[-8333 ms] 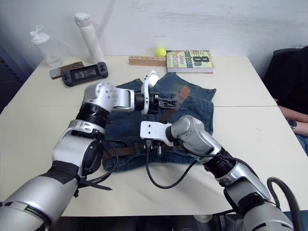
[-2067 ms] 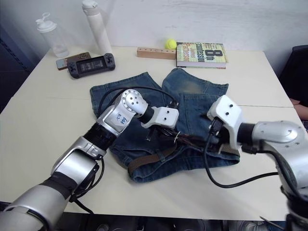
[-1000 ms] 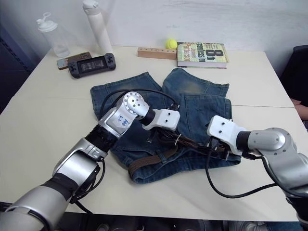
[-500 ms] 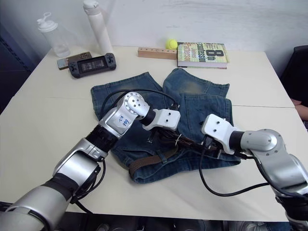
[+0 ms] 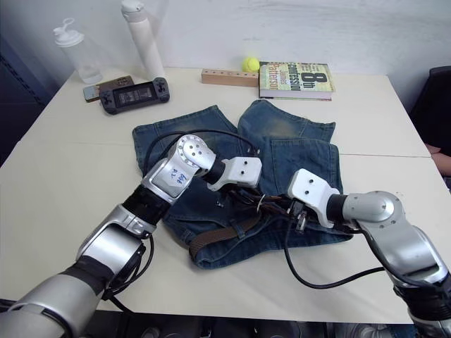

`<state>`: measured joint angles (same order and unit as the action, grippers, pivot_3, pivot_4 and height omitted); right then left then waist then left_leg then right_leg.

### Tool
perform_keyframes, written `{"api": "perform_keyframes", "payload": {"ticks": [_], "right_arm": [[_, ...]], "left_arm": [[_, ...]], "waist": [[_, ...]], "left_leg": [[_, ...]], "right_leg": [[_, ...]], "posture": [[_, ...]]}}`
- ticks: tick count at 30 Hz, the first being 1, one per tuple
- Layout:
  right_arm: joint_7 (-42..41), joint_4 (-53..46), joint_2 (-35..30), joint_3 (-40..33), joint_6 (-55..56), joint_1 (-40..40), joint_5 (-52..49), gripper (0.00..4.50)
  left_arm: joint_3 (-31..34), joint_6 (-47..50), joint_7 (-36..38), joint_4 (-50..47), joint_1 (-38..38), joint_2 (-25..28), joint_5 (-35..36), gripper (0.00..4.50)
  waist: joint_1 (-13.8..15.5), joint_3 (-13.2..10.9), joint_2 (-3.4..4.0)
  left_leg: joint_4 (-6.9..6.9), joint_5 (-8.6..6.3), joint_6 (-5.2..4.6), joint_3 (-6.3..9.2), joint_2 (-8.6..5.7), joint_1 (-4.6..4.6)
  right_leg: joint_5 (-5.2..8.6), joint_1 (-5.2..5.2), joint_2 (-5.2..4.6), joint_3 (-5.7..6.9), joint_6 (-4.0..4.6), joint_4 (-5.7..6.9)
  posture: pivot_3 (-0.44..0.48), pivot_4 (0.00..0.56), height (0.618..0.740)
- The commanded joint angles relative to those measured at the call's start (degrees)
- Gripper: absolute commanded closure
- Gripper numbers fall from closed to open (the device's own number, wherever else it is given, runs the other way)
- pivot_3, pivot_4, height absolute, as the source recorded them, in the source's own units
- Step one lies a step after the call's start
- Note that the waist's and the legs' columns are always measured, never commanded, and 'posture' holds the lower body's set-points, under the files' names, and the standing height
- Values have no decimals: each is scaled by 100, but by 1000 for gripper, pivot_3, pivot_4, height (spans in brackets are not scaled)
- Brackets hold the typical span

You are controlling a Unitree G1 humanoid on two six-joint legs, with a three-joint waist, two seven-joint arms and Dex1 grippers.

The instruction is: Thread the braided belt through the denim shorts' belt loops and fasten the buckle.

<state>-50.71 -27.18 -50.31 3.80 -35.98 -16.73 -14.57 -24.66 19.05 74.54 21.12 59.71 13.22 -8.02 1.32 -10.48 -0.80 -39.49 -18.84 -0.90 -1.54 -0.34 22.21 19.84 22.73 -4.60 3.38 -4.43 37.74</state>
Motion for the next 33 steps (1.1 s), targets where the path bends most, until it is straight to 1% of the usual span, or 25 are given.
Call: {"api": "perform_keyframes", "payload": {"ticks": [1, 3, 4, 5, 8, 10, 11, 15, 19, 20, 21, 23, 25, 27, 28, 29, 30, 33], "right_arm": [[-30, -101, -50, 31, 238, -90, 112, 4500], [-44, -48, -90, 79, 353, -80, 206, 4500], [-54, 8, -116, 88, 451, -79, 280, 4500], [-62, 50, -133, 93, 524, -78, 333, 4500], [-125, 175, -187, 93, 735, -96, 437, 4500], [-200, 257, -230, 85, 889, -131, 491, 4500], [-243, 309, -255, 79, 960, -166, 511, 4500], [-361, 403, -327, 55, 1119, -231, 527, 4500], [-430, 441, -342, 49, 1122, -322, 489, 4500], [-442, 447, -336, 51, 1113, -351, 477, 4500], [-451, 441, -332, 49, 1099, -374, 465, 4500], [-464, 422, -328, 42, 1071, -394, 451, 4500], [-469, 387, -341, 28, 1037, -392, 442, 4500], [-458, 342, -363, 4, 981, -378, 440, 4500], [-453, 318, -374, -11, 953, -370, 439, 4500], [-447, 299, -382, -25, 925, -364, 439, 4500], [-444, 285, -389, -36, 908, -357, 439, 4500], [-427, 239, -416, -58, 896, -338, 443, 4500]], "left_arm": [[211, 569, 394, -701, 71, 289, 468, 1582], [342, 923, 483, -885, 101, 479, 670, 772], [569, 1392, 559, -992, 187, 663, 896, 291], [728, 1742, 609, -1076, 248, 800, 1068, 113], [1108, 2747, 731, -1520, 250, 1240, 1661, 113], [1236, 3337, 899, -2019, 42, 1635, 2085, 113], [1306, 3638, 870, -2255, -93, 1770, 2272, 113], [1492, 4582, 594, -3175, -670, 2023, 3007, 113], [1320, 4810, 38, -3724, -1192, 2027, 3213, 113], [1246, 4791, -94, -3766, -1286, 2016, 3212, 640], [1139, 4756, -349, -3718, -1398, 1914, 3134, 877], [938, 4582, -754, -3608, -1536, 1789, 2970, 1699], [786, 4432, -1250, -3345, -1622, 1598, 2751, 2747], [748, 4424, -1511, -3251, -1704, 1428, 2764, 3347], [680, 4448, -1551, -3295, -1756, 1397, 2809, 3858], [573, 4465, -1588, -3349, -1810, 1398, 2819, 4243], [477, 4455, -1628, -3390, -1855, 1409, 2818, 4483], [117, 4367, -1656, -3420, -2061, 1496, 2798, 4483]], "waist": [[-18, 0, 0], [-23, 0, 1], [-24, 1, 1], [-32, 0, 1], [-64, 1, 1], [-91, 1, 2], [-107, 1, 2], [-123, 1, 3], [-124, 1, 3], [-126, 2, 3], [-126, 2, 3], [-125, 2, 3], [-122, 2, 3], [-119, 2, 3], [-117, 2, 3], [-119, 2, 3], [-123, 2, 3], [-125, 2, 4]], "left_leg": [[-1, 0, 0, -1, 0, 0], [-2, 0, 0, -1, 1, 0], [-2, 0, 0, -1, 1, -1], [-4, 0, 0, -1, 1, -1], [-6, 0, 0, 0, 2, 0], [-6, 0, 0, 2, 2, 0], [-6, 0, 0, 3, 2, 0], [-12, 0, 0, 17, 2, -1], [-14, -1, -1, 25, 2, 0], [-14, -1, -1, 24, 2, 0], [-14, -1, -1, 23, 1, -1], [-14, -1, -1, 22, 1, -2], [-14, -1, -1, 22, 1, -2], [-14, -1, -1, 21, 1, -1], [-14, -1, -2, 21, 1, -2], [-14, -2, -2, 20, 1, -1], [-14, -2, -2, 20, 1, -1], [-13, -1, -1, 19, 1, -3]], "right_leg": [[0, 0, 0, -1, 0, 0], [0, 0, 1, -2, 0, 2], [0, 0, 2, -2, 0, 2], [0, 0, 2, -3, 0, 4], [0, 0, 3, -5, 0, 6], [0, 0, 2, -5, 0, 6], [0, -1, 1, -6, 0, 6], [0, -11, 0, -8, 0, 5], [0, -15, 2, -19, 0, 3], [0, -15, 2, -19, 0, 2], [0, -15, 2, -22, 0, 3], [0, -16, 3, -23, 0, 3], [0, -16, 4, -23, 0, 4], [0, -15, 4, -23, 0, 3], [0, -16, 4, -24, 0, 4], [0, -15, 4, -25, 0, 4], [0, -15, 4, -24, 0, 3], [0, -15, 4, -26, 0, 4]], "posture": [[0, 150, 738], [0, 150, 738], [0, 150, 738], [0, 150, 738], [0, 150, 738], [0, 150, 738], [0, 150, 738], [0, 150, 738], [0, 150, 738], [0, 150, 738], [0, 150, 738], [0, 150, 738], [0, 150, 738], [0, 150, 738], [0, 150, 738], [0, 150, 738], [0, 150, 738], [0, 150, 738]]}}
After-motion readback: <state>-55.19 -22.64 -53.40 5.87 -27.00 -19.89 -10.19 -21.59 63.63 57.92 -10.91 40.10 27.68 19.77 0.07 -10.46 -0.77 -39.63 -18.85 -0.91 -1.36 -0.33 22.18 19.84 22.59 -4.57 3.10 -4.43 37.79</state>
